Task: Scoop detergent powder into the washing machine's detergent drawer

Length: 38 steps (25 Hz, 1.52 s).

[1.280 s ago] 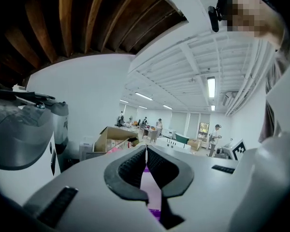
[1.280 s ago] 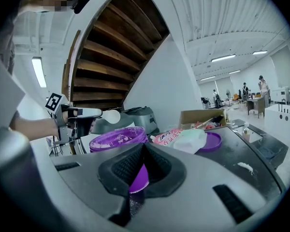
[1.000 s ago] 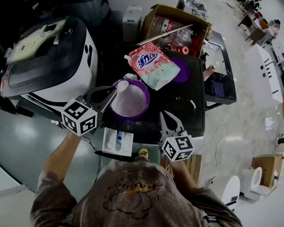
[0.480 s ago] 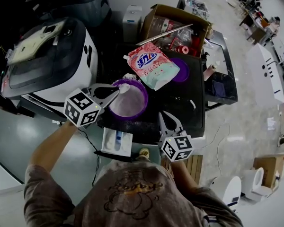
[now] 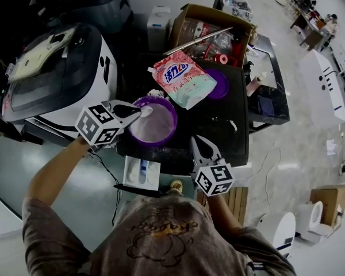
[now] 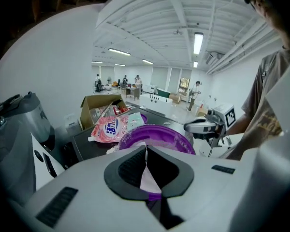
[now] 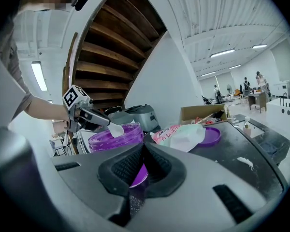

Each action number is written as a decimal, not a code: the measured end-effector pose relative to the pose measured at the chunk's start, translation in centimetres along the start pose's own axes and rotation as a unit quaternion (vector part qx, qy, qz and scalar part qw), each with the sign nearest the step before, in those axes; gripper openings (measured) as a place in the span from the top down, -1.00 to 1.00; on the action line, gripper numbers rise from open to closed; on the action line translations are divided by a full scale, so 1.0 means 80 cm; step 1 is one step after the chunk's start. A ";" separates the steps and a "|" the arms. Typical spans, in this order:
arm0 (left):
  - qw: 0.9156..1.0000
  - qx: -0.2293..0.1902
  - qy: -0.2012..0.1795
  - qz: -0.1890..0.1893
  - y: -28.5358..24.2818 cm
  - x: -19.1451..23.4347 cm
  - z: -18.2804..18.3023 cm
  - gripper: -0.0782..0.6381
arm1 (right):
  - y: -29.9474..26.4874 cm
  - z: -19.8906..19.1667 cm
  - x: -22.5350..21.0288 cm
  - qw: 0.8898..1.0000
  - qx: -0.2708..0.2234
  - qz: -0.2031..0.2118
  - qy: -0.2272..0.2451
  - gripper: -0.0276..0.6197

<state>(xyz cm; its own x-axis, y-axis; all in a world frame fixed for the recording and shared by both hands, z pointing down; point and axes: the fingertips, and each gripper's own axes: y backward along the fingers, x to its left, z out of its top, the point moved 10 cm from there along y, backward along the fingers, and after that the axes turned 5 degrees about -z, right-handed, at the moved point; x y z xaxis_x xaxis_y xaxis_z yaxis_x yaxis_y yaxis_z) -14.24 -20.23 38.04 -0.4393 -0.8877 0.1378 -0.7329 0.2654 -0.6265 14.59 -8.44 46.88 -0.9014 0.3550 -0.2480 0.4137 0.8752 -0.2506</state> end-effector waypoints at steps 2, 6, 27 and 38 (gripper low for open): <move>1.000 0.029 -0.012 -0.004 -0.003 0.000 -0.002 0.71 | -0.001 -0.001 -0.001 1.000 0.000 0.000 -0.001 0.93; 0.996 0.080 -0.019 -0.015 -0.008 -0.004 0.003 0.71 | -0.001 -0.002 -0.001 1.000 0.001 0.001 -0.004 0.93; 0.973 0.223 -0.023 -0.059 -0.031 -0.002 0.007 0.72 | -0.002 -0.006 -0.005 1.000 -0.005 0.005 -0.018 0.93; 0.966 0.246 -0.013 -0.078 -0.038 -0.008 0.004 0.72 | 0.001 -0.007 -0.010 1.000 -0.006 -0.001 -0.020 0.93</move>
<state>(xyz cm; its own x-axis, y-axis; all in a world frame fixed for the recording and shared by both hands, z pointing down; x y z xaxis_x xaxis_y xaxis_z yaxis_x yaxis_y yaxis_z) -11.56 -20.57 39.56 -0.3258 -0.9130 0.2456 -0.4505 -0.0785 -0.8893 15.29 -8.50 47.60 -0.8965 0.3399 -0.2842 0.4098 0.8800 -0.2402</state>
